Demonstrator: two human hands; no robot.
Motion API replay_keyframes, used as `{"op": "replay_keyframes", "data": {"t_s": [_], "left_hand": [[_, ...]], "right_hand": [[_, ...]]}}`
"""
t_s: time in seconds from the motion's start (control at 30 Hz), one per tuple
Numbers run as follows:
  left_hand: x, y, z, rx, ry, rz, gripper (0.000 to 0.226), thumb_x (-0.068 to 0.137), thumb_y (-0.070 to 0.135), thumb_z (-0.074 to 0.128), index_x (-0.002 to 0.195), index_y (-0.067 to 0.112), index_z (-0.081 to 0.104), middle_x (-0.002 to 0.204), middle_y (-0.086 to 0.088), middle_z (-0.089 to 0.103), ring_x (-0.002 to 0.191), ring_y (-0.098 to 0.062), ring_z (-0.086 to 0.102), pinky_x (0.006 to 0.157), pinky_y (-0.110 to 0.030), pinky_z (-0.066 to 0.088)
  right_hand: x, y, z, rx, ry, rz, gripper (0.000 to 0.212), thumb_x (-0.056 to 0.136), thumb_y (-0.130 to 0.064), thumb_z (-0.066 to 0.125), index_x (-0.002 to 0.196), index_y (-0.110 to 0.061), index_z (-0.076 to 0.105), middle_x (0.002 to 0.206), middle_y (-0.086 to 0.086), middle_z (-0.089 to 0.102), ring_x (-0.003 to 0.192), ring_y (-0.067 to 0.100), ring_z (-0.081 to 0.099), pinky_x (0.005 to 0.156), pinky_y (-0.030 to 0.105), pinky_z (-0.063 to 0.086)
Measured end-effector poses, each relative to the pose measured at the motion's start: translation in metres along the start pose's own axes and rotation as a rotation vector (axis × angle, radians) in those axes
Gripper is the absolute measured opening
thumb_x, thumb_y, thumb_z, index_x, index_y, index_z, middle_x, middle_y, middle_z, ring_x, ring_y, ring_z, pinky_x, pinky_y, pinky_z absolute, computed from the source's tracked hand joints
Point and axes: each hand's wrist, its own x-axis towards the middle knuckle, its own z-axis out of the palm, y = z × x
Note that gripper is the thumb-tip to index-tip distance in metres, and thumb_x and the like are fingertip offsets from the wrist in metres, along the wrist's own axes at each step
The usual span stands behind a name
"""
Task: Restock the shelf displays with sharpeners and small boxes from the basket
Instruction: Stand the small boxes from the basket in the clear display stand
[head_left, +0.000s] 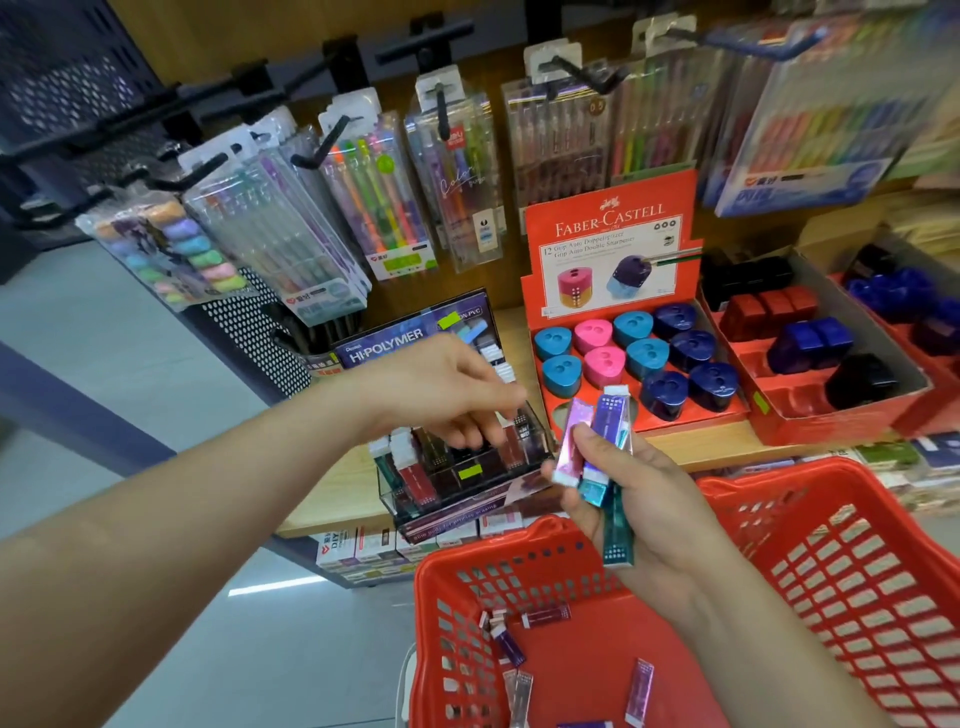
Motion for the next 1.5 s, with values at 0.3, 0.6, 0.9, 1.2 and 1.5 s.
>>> {"op": "replay_keyframes", "data": {"t_s": [0.3,0.6,0.9,1.2,1.5], "left_hand": [[-0.009,0.002,0.026,-0.13,0.011,0.094,0.01,0.081,0.01,0.075,0.087,0.004,0.069,0.069,-0.004,0.069,0.061,-0.01,0.062,0.06,-0.022,0.052],[-0.003,-0.019,-0.057,0.278,0.471,0.077,0.012,0.081,0.016,0.075,0.093,0.016,0.073,0.074,0.0,0.069,0.059,-0.003,0.063,0.052,-0.014,0.049],[0.025,-0.039,-0.028,0.604,0.469,0.131,0.015,0.086,0.022,0.071,0.098,0.015,0.076,0.092,0.002,0.073,0.083,-0.007,0.062,0.079,-0.018,0.043],[0.035,-0.033,-0.024,0.661,0.448,0.192,0.012,0.087,0.021,0.07,0.094,0.014,0.076,0.088,0.0,0.073,0.084,-0.008,0.064,0.083,-0.024,0.05],[0.04,-0.032,-0.017,0.75,0.353,0.165,0.016,0.087,0.021,0.069,0.1,0.013,0.073,0.094,0.0,0.072,0.09,-0.014,0.064,0.09,-0.03,0.049]], "right_hand": [[-0.005,0.002,0.007,0.025,0.014,-0.008,0.011,0.089,-0.019,0.065,0.093,-0.011,0.071,0.073,0.006,0.068,0.061,0.012,0.064,0.049,0.021,0.054],[-0.002,-0.003,-0.001,0.184,-0.057,0.129,0.022,0.088,-0.018,0.059,0.107,-0.008,0.062,0.073,0.008,0.055,0.057,0.015,0.049,0.047,0.023,0.042],[-0.003,-0.007,-0.001,0.102,-0.003,0.077,0.023,0.094,-0.01,0.057,0.11,0.005,0.064,0.097,0.022,0.066,0.081,0.031,0.074,0.06,0.03,0.061],[-0.003,-0.005,-0.003,-0.102,-0.013,0.058,0.017,0.093,-0.016,0.059,0.103,-0.003,0.061,0.071,0.007,0.062,0.048,0.012,0.057,0.032,0.013,0.033],[0.001,-0.004,-0.006,-0.112,0.031,0.063,0.022,0.092,-0.017,0.06,0.11,-0.003,0.056,0.083,0.011,0.053,0.051,0.012,0.052,0.032,0.017,0.026]]}}
